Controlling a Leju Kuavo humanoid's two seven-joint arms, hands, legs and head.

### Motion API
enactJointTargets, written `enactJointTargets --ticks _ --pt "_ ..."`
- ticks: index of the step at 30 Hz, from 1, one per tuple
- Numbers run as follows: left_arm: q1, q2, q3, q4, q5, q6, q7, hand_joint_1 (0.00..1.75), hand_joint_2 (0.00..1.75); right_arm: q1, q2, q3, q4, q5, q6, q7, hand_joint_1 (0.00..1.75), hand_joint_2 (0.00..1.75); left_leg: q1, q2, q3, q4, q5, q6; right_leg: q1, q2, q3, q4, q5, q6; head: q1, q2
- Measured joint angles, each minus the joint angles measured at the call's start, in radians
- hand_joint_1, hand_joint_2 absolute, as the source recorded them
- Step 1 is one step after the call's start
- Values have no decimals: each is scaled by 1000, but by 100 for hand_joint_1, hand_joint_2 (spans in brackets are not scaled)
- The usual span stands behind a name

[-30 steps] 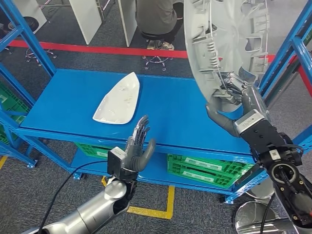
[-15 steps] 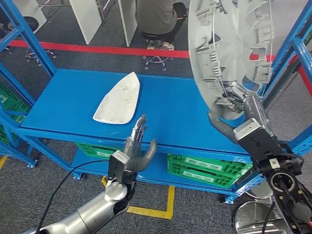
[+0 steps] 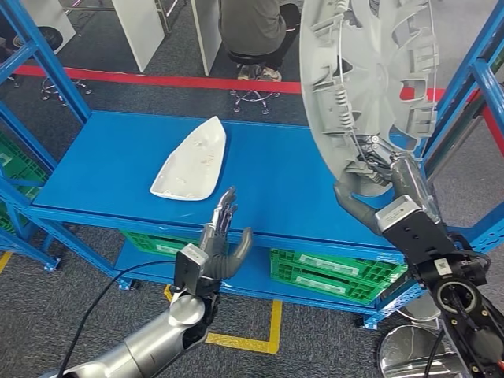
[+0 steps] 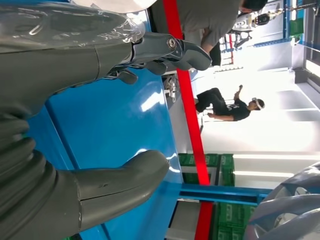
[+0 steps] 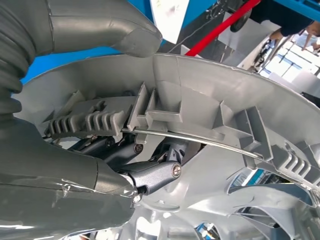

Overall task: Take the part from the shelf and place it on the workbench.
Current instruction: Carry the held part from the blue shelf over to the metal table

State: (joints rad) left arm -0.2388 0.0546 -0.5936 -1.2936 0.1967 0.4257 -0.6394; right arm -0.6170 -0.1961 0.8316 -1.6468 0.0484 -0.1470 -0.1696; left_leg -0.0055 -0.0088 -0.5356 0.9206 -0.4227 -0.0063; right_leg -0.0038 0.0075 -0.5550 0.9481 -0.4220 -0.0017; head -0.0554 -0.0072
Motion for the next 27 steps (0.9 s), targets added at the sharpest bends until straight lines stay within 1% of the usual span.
enactJointTargets --ticks 21,27 --pt "7 0 5 -1 0 -1 -2 0 175 11 0 -2 0 4 1 1 175 175 0 0 0 0 0 0 0 0 0 0 0 0 0 0" --pt "12 0 14 -3 -2 7 -2 0 175 17 0 -6 0 3 -20 4 175 175 0 0 -1 0 0 0 0 0 0 0 0 0 0 0"
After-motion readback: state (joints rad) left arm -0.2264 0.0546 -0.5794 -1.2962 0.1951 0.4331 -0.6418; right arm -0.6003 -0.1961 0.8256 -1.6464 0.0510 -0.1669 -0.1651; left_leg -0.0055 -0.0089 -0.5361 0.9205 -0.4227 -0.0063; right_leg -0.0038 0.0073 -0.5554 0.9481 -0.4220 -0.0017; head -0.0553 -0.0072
